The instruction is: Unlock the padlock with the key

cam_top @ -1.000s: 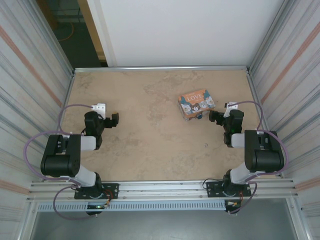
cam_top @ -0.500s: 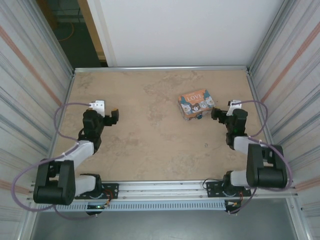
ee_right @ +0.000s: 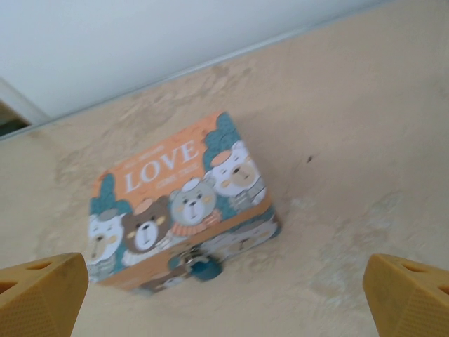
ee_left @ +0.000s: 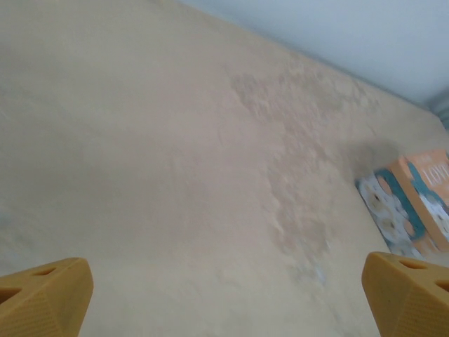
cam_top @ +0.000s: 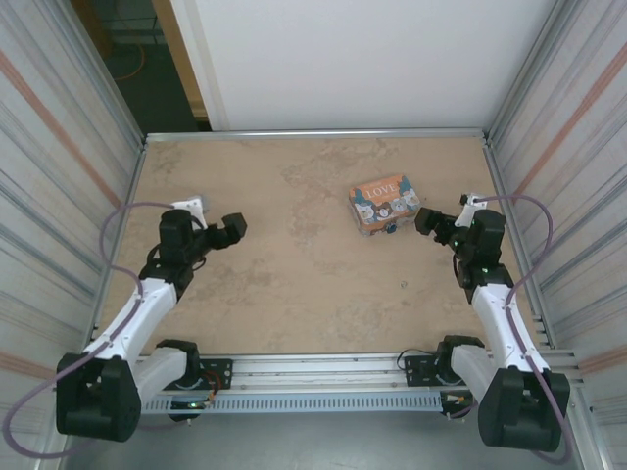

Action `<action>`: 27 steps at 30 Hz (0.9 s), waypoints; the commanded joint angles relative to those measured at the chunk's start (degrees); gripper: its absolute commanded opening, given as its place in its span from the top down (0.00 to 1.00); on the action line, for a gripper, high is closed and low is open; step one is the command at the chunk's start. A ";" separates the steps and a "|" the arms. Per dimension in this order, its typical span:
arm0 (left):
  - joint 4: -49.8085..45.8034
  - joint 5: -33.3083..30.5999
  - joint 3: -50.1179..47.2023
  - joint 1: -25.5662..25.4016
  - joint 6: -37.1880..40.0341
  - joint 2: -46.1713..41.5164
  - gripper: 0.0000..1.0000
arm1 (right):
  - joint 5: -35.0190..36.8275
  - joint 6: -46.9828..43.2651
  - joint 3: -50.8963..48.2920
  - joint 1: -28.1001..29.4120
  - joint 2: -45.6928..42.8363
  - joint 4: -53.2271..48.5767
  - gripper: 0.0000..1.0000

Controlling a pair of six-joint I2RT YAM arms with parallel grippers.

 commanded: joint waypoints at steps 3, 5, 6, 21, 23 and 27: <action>-1.38 4.91 5.47 -8.94 -7.91 7.87 0.01 | -10.24 5.56 4.23 -1.95 2.82 -9.64 0.01; -0.10 3.86 7.87 -13.25 -8.42 11.52 0.01 | -11.63 5.65 5.81 -2.54 5.84 -10.63 0.01; 0.47 3.25 9.05 -14.94 -8.63 13.14 0.01 | -12.09 5.58 6.26 -2.82 7.12 -10.45 0.01; 7.15 4.47 29.58 -29.38 -13.67 40.30 0.01 | -15.97 6.03 15.27 -5.40 29.70 3.36 0.01; 7.60 5.17 32.21 -29.92 -14.19 43.60 0.01 | -17.80 5.63 17.77 -5.31 33.30 2.97 0.01; 8.58 6.54 37.02 -30.55 -15.12 49.47 0.01 | -19.17 5.01 21.42 -4.83 38.42 2.73 0.01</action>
